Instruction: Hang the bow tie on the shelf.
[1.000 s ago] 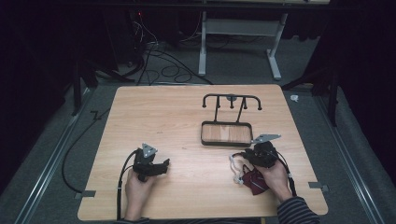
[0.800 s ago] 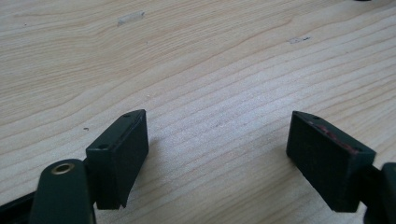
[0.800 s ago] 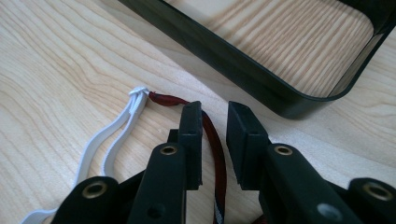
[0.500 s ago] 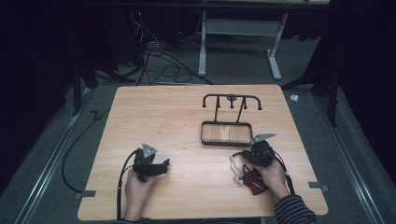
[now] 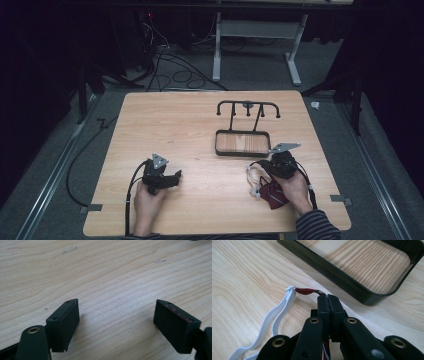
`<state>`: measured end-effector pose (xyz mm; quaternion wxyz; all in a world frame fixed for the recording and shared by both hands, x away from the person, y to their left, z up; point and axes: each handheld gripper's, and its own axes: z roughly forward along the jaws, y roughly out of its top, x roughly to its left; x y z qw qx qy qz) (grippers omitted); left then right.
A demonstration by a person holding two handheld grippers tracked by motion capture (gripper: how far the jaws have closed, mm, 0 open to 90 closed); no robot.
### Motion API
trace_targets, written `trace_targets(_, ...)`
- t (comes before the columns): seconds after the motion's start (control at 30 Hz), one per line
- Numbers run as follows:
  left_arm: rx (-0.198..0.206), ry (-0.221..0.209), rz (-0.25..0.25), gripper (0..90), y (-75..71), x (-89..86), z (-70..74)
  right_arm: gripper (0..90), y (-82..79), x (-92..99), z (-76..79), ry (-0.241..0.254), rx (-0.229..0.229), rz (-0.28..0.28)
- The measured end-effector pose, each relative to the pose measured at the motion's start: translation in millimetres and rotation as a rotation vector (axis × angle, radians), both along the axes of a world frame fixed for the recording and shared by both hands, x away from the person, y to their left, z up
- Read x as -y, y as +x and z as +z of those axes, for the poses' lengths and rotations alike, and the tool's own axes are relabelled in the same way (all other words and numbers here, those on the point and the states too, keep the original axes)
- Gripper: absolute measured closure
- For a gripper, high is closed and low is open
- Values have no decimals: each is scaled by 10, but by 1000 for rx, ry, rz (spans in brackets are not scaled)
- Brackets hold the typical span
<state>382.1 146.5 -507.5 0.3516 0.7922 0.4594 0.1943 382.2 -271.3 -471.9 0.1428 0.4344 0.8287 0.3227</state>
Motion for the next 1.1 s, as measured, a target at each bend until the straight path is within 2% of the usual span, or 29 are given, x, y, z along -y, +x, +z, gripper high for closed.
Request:
trace_targets(0.33, 0, 0, 0, 212, 0, 0, 0, 900, -112, 19, 173, 10, 52, 12)
trace_targets(0.7, 0, 0, 0, 212, 0, 0, 0, 900, -242, 65, 528, 8, 153, 20)
trace_targets(1.1, 0, -1, 0, 212, 0, 0, 0, 900, -276, 18, 817, -11, 236, 47)
